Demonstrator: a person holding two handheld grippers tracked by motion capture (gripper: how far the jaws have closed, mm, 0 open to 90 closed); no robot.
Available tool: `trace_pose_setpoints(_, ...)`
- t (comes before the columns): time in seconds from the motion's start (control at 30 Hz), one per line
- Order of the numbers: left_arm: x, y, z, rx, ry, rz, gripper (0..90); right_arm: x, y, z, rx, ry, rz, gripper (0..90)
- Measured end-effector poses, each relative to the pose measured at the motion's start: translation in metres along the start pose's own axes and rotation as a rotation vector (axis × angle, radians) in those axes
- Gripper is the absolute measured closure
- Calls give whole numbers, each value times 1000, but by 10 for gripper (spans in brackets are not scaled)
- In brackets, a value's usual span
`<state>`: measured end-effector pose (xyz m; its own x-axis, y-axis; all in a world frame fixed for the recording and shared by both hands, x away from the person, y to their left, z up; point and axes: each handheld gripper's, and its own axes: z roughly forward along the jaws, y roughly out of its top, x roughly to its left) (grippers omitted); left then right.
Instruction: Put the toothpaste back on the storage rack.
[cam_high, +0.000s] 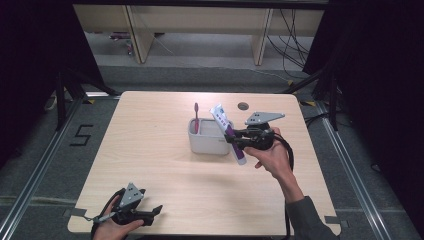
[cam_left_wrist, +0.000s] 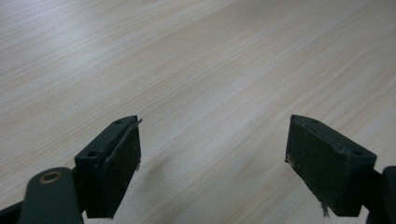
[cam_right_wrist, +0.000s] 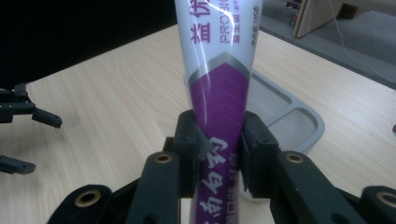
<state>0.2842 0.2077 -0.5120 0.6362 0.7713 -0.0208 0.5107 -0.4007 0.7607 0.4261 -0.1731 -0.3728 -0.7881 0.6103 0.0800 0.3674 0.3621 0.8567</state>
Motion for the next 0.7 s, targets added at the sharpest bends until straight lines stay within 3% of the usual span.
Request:
trace_pose_setpoints(0.03, 0, 0, 0, -3, 3, -4, 176, -2, 2, 0, 5, 16, -7, 715)
trace_pose_setpoints(0.13, -1, 0, 1, 0, 0, -3, 176, -1, 8, 3, -8, 14, 14, 715)
trace_pose_setpoints(0.2, -1, 0, 1, 0, 0, -2, 176, -3, 10, 4, -24, 6, -7, 715)
trace_pose_setpoints(0.43, 0, 1, 0, -3, 0, -2, 176, -3, 23, 13, -67, 16, 24, 715)
trace_pose_setpoints(0.7, -1, 1, 0, 0, 0, 0, 176, -8, 31, 20, -90, 12, 23, 715)
